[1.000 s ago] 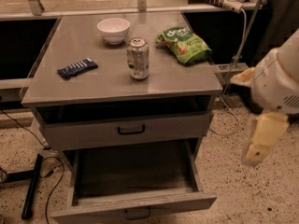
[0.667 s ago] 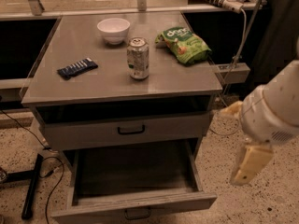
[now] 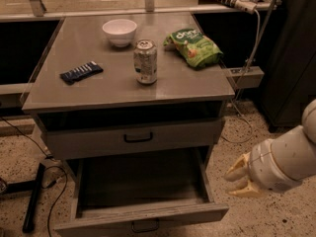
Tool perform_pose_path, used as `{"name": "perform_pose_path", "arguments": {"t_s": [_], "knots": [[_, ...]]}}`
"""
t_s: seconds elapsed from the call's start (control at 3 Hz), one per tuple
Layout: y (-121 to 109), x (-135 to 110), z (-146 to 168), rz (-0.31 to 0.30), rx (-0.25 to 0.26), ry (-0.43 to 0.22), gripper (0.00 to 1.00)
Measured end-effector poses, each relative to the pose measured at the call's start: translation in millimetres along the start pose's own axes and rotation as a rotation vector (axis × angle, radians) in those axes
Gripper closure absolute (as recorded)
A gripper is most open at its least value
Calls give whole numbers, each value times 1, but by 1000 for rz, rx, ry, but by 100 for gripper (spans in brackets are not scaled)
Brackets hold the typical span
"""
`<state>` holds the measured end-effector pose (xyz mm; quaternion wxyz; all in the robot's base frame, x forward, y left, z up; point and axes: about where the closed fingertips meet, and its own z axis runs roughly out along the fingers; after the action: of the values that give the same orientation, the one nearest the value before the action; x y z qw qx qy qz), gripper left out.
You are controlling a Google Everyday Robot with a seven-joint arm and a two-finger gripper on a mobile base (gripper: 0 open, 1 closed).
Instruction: Close middle drawer
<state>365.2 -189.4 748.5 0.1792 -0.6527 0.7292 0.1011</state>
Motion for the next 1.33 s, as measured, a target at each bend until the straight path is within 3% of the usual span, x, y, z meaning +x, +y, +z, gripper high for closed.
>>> {"name": "perform_pose_path", "arguments": {"t_s": [0.33, 0.67, 1.33], "knots": [[-8, 15, 35, 109, 5, -60, 88], [-10, 16, 38, 124, 9, -65, 100], [-10, 22, 51, 141, 8, -44, 100]]}}
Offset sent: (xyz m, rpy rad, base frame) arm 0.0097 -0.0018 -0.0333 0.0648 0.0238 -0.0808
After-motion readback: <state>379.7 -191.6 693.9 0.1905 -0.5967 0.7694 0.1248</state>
